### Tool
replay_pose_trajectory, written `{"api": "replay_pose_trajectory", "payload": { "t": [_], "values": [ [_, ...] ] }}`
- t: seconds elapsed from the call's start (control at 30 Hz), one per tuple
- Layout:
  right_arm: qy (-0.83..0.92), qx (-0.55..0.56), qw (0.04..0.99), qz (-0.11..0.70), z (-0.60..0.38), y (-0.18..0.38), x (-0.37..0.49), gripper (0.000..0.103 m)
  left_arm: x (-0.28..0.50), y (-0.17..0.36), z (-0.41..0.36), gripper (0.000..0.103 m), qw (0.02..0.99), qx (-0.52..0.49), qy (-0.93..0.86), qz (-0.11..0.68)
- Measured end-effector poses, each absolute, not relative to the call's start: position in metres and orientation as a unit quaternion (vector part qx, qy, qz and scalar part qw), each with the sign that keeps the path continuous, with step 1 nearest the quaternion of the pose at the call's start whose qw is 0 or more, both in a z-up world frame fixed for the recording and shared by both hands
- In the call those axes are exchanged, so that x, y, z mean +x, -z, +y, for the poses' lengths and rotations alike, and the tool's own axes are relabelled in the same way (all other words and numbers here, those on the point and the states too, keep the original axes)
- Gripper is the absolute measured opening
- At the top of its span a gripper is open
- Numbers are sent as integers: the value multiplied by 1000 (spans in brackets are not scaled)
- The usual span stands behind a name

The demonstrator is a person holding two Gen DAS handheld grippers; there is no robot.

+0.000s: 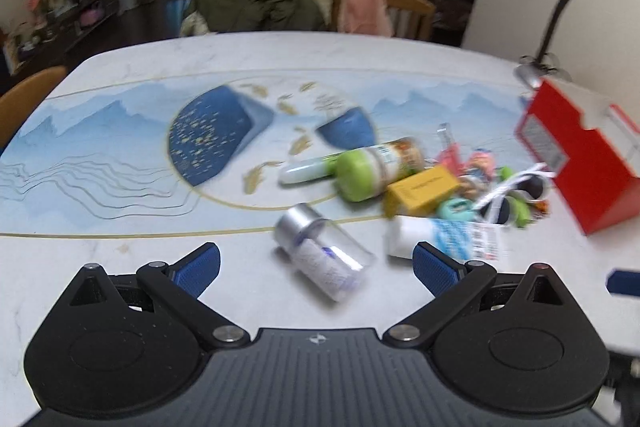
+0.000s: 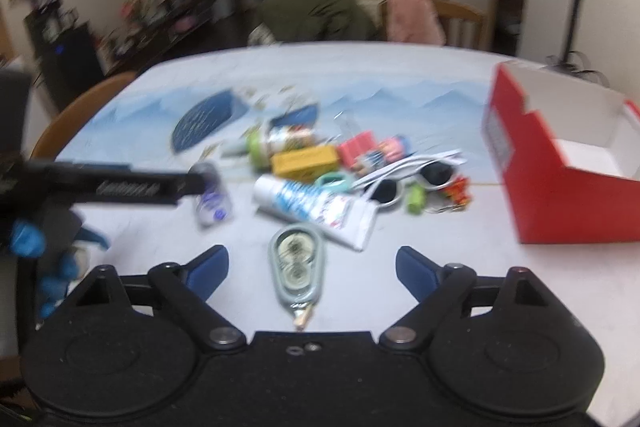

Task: Organize rigid objects
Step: 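Grasp the clear jar of purple balls with the left gripper while the right gripper grasps the tape roller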

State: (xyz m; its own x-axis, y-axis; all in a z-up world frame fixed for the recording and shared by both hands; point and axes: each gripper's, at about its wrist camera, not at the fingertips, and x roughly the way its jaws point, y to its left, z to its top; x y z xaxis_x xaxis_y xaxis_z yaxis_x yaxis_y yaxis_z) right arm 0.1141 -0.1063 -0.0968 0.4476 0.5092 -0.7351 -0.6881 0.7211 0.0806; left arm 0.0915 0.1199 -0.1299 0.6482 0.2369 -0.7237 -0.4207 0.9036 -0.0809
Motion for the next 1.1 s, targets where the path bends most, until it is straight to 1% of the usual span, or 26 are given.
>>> {"api": "replay_pose_trajectory", "payload": {
  "t": [0.17,0.3,0.47,0.53,0.6,0.67,0.73,0.87,0.9,0.97,1.0,1.03,1.07,1.1],
  "values": [
    [-373,-142,823,404,-90,116,122,88,111,145,134,103,879,-151,-215,397],
    [-382,-153,810,418,-78,130,132,79,125,153,136,102,866,-161,-228,414],
    [-387,-163,802,425,-69,141,140,77,134,161,140,102,852,-169,-250,427],
    [-387,-166,800,427,-66,145,144,74,136,164,140,102,850,-169,-254,430],
    [-385,-168,800,428,-63,147,146,73,138,166,140,102,849,-169,-255,431],
    [-385,-169,800,428,-60,149,148,72,140,167,139,96,848,-170,-253,434],
    [-386,-173,798,429,-58,151,150,70,140,170,138,92,846,-167,-256,438],
    [-383,-175,797,433,-56,154,153,66,138,173,137,76,846,-159,-258,439],
    [-382,-176,797,433,-56,156,153,64,138,173,138,74,847,-155,-259,438],
    [-381,-177,797,434,-55,157,155,61,137,172,137,64,850,-153,-257,434],
    [-380,-176,797,436,-56,158,155,57,136,171,137,63,851,-153,-256,433],
    [-379,-176,796,437,-56,159,155,54,135,171,137,58,852,-154,-255,431],
    [-380,-175,796,438,-56,159,156,53,134,170,138,54,854,-156,-252,428],
    [-381,-175,795,438,-56,159,155,49,134,170,138,54,855,-157,-250,426]
  ]
}}
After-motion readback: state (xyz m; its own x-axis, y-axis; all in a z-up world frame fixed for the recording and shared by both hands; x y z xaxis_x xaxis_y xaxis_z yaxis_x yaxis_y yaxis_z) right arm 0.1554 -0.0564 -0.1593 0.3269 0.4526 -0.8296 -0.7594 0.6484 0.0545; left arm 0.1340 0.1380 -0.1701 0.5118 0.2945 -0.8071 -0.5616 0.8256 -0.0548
